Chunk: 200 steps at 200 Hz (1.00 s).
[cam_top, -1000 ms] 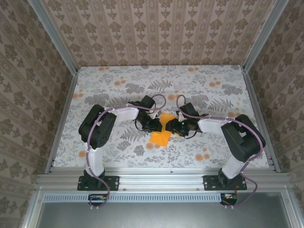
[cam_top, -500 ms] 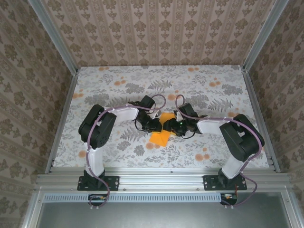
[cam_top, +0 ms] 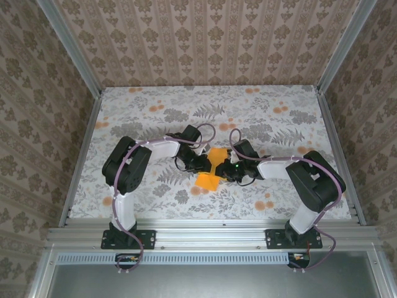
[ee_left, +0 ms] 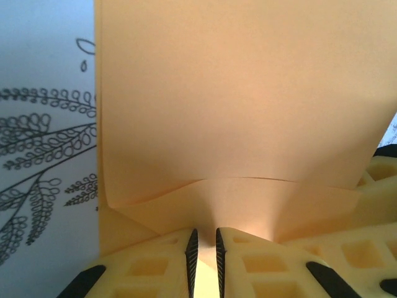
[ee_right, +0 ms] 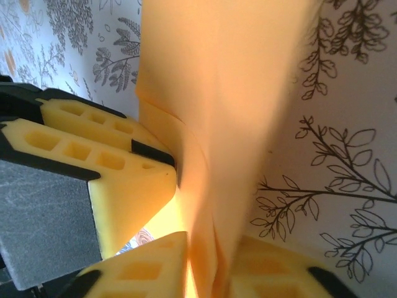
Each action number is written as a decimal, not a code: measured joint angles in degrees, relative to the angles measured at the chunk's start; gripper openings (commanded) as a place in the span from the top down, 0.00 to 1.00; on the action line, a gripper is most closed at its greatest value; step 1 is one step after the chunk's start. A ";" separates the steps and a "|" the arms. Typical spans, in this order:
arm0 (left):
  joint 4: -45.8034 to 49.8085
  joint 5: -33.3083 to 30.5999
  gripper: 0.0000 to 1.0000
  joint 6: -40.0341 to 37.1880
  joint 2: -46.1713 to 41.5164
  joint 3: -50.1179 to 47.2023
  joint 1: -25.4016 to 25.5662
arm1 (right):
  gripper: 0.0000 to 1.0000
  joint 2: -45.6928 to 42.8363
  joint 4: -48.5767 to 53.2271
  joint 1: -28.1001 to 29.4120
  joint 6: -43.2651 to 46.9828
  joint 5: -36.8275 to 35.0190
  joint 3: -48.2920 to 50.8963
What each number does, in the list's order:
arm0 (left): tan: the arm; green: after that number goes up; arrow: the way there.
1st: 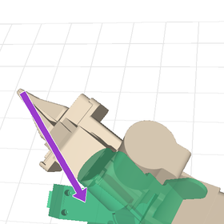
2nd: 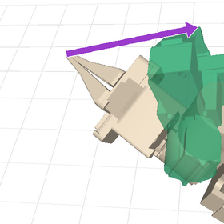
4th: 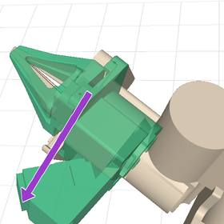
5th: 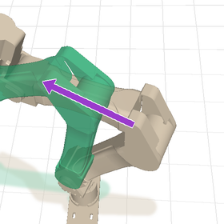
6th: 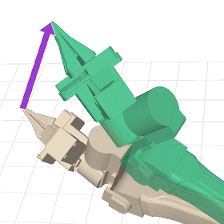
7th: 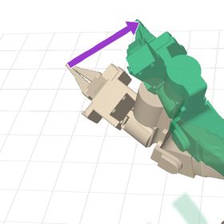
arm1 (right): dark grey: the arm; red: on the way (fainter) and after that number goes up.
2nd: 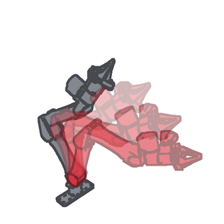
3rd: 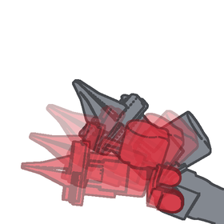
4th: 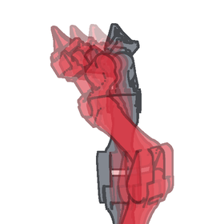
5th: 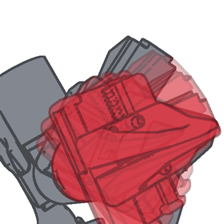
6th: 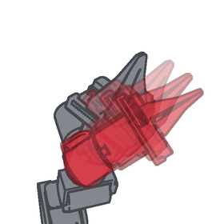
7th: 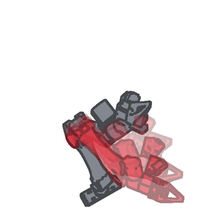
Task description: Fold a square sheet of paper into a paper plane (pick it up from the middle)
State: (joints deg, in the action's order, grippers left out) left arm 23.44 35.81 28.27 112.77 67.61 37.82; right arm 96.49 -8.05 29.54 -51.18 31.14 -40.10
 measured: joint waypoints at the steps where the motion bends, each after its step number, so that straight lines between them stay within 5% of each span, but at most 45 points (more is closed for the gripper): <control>1: 0.00 0.02 0.79 0.02 0.00 -0.02 0.00 | 0.85 0.00 -0.09 0.00 -0.07 0.02 0.00; 54: 0.61 -0.66 0.63 1.14 -3.50 -0.48 -1.03 | 0.98 -0.59 -0.39 -0.02 0.20 0.63 -0.02; 107: 2.08 -1.75 0.51 1.66 -12.35 -0.48 -4.22 | 1.00 -4.72 7.96 -1.09 4.83 -0.17 -3.67; 149: 3.87 -1.99 0.38 1.64 -16.98 -0.50 -5.49 | 0.99 -8.22 24.61 -1.55 13.55 -6.25 -11.54; 200: 4.44 -1.68 0.21 1.68 -23.12 -2.10 -7.56 | 1.00 -14.32 50.73 -1.55 24.39 -24.11 -24.26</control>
State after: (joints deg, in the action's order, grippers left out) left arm 27.88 34.13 29.95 89.65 65.52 30.26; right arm 82.17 42.68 27.99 -26.79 7.03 -64.36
